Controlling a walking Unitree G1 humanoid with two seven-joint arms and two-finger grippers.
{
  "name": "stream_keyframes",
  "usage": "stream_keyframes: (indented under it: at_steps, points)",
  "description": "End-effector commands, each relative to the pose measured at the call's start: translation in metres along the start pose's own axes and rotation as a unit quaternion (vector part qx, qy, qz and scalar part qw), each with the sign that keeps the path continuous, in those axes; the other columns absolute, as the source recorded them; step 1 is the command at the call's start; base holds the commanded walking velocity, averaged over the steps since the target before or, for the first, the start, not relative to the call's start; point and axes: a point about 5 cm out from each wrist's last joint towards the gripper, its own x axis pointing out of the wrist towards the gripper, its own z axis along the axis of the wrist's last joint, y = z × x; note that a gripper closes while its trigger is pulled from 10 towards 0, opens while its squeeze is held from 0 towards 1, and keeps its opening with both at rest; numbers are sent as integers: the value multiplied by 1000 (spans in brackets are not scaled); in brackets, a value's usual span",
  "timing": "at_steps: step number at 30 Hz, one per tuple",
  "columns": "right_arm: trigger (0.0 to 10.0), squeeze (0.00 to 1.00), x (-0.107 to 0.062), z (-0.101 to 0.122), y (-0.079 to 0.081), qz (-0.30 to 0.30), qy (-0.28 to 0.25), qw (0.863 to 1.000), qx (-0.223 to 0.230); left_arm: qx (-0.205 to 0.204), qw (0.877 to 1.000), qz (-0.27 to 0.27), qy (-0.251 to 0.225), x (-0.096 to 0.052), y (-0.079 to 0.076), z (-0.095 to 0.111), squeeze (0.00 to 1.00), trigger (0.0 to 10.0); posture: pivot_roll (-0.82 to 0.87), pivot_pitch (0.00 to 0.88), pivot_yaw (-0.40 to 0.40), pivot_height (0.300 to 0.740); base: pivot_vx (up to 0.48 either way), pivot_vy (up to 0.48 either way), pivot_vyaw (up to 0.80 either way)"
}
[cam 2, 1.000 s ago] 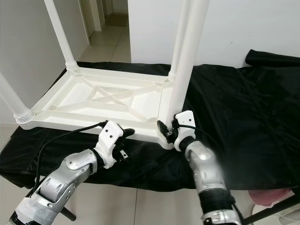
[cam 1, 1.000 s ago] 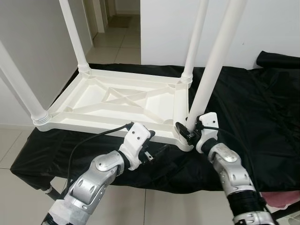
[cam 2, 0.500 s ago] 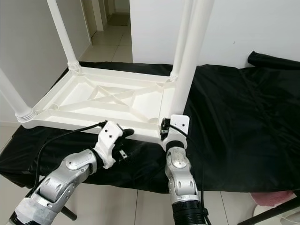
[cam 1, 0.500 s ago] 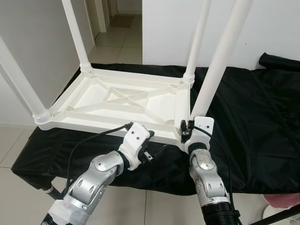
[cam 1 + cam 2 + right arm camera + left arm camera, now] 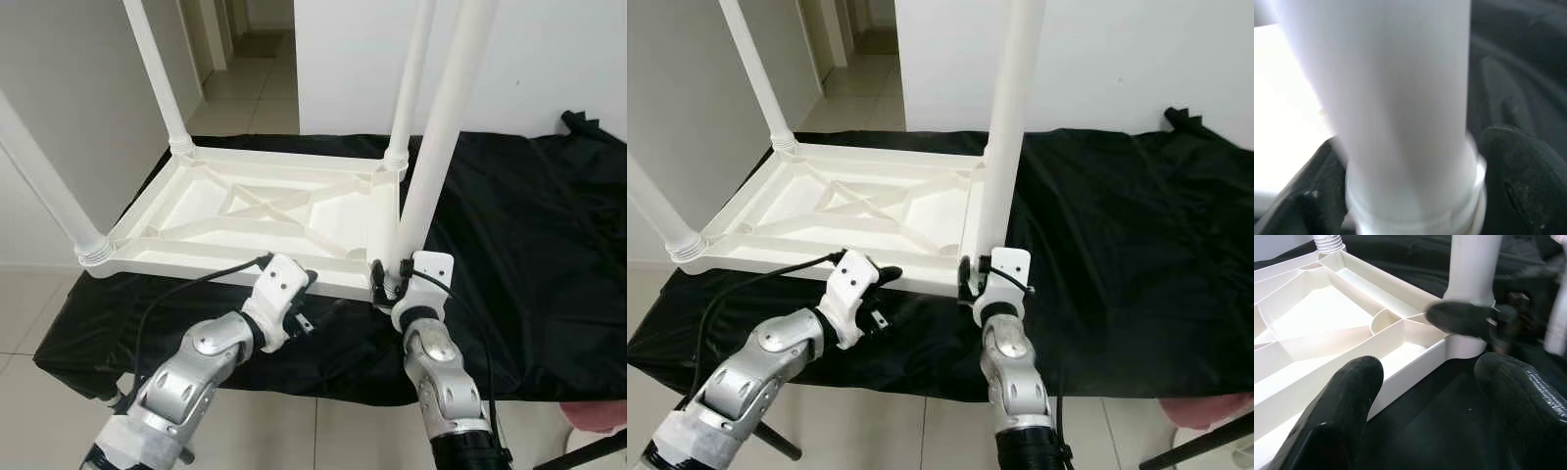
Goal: Building children table
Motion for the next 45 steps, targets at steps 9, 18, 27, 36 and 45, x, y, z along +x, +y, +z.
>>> stream_keyframes:
  at_steps: [9,18,27,36,45]
  points:
    - [10000,0,3,22,-7,113,-47,992,-20,4,1000,-1,-1,-4,5,-1,0,10000,-3,10,46,740,0,0,0]
    - [10000,0,17,36,-18,164,-64,983,-42,2,1000,4,-7,-4,1,-1,0,10000,16,0,8,740,0,0,0]
    - [10000,0,28,38,-15,250,-56,963,-80,0,1000,6,-13,-4,-2,0,0,10000,40,0,-5,740,0,0,0]
    - [0,0,35,31,-20,279,-32,954,-104,1,1000,14,-12,-6,-2,0,0,10000,70,0,-18,740,0,0,0]
    - [0,0,35,25,-23,283,-21,954,-95,1,1000,20,-10,-11,-1,-1,0,10000,79,0,-17,740,0,0,0]
